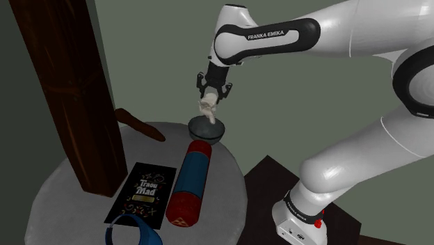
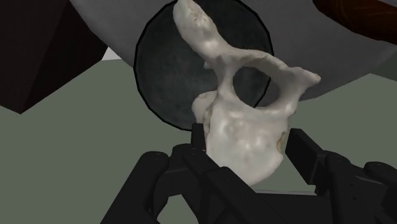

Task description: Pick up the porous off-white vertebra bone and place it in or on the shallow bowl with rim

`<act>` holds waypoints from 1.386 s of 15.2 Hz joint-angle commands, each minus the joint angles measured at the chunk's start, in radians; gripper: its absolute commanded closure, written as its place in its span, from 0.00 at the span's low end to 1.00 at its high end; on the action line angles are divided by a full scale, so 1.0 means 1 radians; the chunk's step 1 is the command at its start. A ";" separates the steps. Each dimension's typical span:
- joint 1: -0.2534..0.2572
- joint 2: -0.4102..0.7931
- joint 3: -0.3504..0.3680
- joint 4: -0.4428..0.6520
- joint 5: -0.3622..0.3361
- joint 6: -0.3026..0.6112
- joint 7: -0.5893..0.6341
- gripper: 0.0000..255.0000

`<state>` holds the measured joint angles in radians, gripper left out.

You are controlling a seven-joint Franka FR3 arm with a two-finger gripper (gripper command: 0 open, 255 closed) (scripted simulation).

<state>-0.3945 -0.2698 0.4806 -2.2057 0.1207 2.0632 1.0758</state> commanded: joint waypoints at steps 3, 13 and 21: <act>-0.006 0.006 -0.009 -0.040 -0.001 0.045 -0.022 1.00; -0.008 0.060 0.010 -0.130 -0.017 0.186 -0.005 1.00; -0.009 0.078 0.015 -0.149 -0.025 0.221 0.001 1.00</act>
<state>-0.4037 -0.1916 0.4957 -2.3545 0.0960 2.2840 1.0769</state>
